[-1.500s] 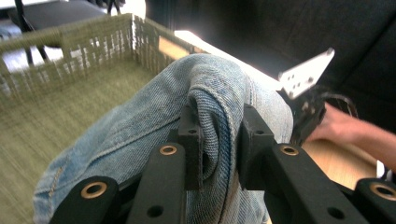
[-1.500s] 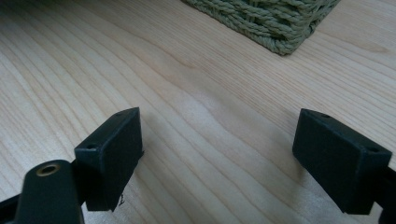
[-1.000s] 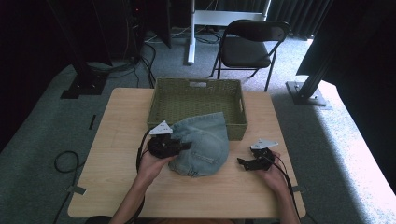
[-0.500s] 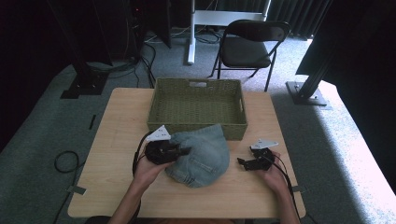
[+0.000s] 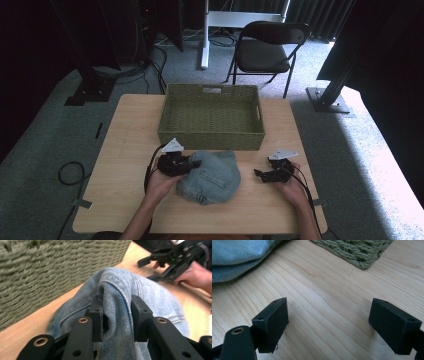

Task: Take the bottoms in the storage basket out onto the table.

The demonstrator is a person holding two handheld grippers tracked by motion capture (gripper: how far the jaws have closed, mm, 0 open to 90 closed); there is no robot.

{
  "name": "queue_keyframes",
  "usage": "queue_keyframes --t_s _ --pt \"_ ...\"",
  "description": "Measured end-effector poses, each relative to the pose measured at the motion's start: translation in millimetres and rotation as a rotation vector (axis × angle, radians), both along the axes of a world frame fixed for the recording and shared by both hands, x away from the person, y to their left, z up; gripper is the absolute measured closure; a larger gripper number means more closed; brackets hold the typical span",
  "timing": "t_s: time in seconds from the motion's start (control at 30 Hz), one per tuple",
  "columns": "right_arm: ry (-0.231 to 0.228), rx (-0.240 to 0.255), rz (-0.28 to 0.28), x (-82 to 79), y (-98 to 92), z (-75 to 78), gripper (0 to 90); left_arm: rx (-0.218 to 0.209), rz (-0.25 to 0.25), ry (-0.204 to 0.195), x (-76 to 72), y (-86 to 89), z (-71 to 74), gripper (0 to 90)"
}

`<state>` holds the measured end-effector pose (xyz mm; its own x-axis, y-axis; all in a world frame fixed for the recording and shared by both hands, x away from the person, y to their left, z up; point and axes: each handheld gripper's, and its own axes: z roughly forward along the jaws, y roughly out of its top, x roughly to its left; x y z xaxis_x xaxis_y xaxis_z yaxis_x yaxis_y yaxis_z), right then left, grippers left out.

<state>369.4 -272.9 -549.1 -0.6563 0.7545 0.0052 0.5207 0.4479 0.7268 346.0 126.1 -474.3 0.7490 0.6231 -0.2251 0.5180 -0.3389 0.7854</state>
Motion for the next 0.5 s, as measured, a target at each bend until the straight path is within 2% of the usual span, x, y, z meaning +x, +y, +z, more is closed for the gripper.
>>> queue_keyframes --t_s 0.03,0.13,0.17,0.2,0.27,0.3,0.4,0.5 --pt "0.0 0.0 0.0 0.0 0.0 0.0 15.7 0.008 0.002 0.002 0.2 -0.7 -1.1 65.2" --pt "0.0 0.0 0.0 0.0 0.0 0.0 15.7 -0.012 0.003 0.014 1.0 0.7 -1.2 56.4" --pt "0.0 0.0 0.0 0.0 0.0 0.0 15.7 -0.026 0.009 0.018 1.1 2.1 -0.5 56.4" --pt "0.0 0.0 0.0 0.0 0.0 0.0 15.7 -0.04 0.006 0.019 1.1 6.0 2.5 49.4" --pt "0.0 0.0 0.0 0.0 0.0 0.0 15.7 -0.046 0.009 0.015 0.4 7.9 4.6 44.8" --pt "0.0 0.0 0.0 0.0 0.0 0.0 15.7 -0.046 0.009 0.015 0.4 7.9 4.6 44.8" --pt "0.0 0.0 0.0 0.0 0.0 0.0 15.7 -0.077 0.021 -0.018 -4.8 21.5 18.6 41.1" --pt "0.0 0.0 0.0 0.0 0.0 0.0 15.7 -0.078 0.038 -0.034 -5.9 27.8 24.0 40.8"
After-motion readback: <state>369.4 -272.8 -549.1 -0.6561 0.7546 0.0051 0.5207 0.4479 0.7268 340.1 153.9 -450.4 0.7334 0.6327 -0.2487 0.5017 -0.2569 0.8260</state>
